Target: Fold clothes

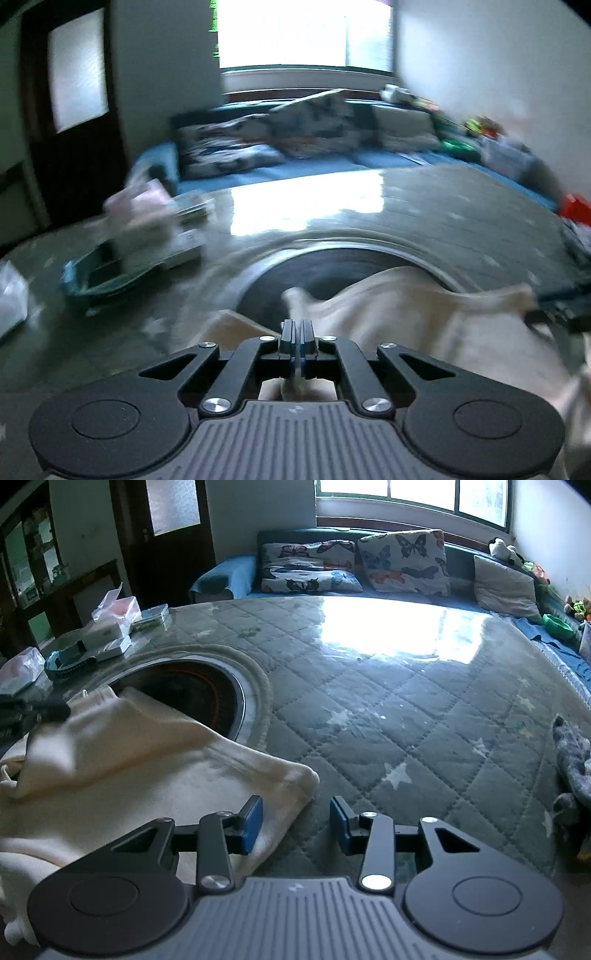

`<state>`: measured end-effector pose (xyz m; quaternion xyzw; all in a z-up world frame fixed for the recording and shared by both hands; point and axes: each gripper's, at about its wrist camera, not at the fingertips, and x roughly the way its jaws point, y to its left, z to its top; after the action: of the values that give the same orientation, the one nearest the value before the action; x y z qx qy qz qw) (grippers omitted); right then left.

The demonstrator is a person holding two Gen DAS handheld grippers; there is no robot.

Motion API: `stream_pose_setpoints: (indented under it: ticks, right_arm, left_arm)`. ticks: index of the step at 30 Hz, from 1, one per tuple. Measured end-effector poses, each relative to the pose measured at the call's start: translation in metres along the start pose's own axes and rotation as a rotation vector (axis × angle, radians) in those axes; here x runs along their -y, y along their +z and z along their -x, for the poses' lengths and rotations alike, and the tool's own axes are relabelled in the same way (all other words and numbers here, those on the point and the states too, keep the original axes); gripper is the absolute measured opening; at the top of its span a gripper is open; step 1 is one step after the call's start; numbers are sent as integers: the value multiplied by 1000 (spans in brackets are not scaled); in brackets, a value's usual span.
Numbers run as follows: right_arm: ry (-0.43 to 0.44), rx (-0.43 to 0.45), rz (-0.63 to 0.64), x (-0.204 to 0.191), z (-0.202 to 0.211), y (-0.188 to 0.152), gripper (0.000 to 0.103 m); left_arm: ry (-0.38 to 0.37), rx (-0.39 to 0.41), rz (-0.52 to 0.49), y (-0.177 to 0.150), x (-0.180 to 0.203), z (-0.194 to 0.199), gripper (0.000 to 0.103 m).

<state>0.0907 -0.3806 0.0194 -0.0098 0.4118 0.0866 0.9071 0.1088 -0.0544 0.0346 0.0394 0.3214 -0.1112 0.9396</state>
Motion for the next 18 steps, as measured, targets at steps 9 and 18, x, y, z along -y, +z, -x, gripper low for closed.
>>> stream_pose_setpoints:
  ticks: [9, 18]
  right_arm:
    - [-35, 16, 91, -17, -18, 19, 8]
    - [-169, 59, 226, -47, -65, 57, 6]
  left_arm:
    - [88, -6, 22, -1, -18, -11, 2]
    - [112, -36, 83, 15, -39, -31, 4]
